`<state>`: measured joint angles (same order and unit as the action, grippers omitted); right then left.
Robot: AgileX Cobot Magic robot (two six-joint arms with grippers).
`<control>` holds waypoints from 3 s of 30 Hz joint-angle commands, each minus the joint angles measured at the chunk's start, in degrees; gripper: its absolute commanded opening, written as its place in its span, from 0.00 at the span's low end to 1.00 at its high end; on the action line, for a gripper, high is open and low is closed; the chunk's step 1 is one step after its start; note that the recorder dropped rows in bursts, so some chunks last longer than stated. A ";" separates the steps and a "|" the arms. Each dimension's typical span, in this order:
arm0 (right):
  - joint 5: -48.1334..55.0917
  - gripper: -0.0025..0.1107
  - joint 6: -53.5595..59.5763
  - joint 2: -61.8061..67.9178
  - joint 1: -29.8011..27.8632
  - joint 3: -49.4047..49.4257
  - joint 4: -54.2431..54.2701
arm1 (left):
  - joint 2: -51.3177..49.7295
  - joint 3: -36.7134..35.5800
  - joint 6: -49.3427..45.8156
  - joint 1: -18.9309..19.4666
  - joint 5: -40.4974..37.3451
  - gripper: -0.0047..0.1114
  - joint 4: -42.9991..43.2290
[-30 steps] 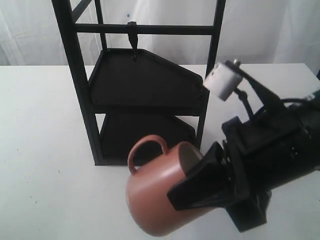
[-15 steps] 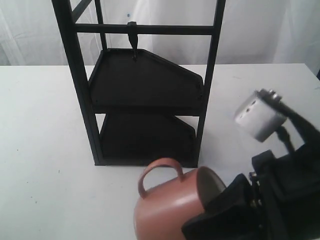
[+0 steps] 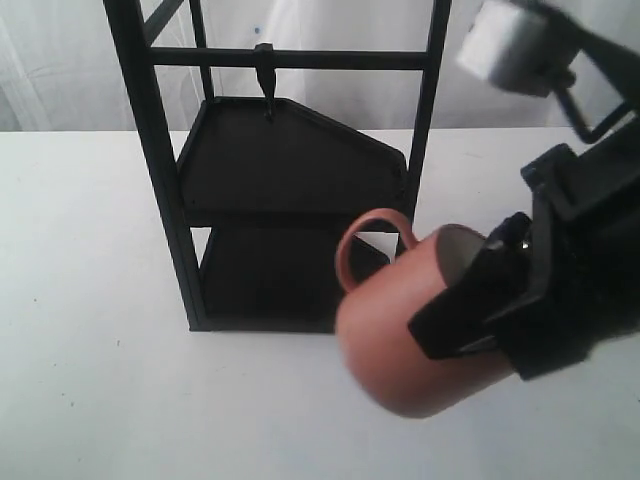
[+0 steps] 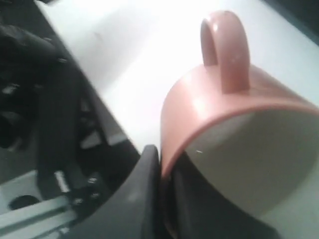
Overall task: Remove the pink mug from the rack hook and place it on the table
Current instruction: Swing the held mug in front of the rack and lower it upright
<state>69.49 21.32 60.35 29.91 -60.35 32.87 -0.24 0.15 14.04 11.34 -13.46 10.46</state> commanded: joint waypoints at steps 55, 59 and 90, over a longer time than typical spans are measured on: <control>-15.73 0.02 -25.73 43.50 26.05 -15.59 -27.98 | 0.24 -0.15 -0.15 -0.08 0.10 0.04 0.25; -15.80 0.02 -25.73 44.35 26.05 -15.59 -28.09 | 0.24 -0.15 -0.15 -0.08 0.10 0.04 0.25; -15.62 0.18 -25.58 45.18 26.05 -15.59 -28.70 | 0.24 -0.15 -0.15 -0.08 0.10 0.04 0.25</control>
<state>53.49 -4.94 105.82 56.28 -75.95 4.73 -0.24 0.15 14.04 11.34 -13.46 10.46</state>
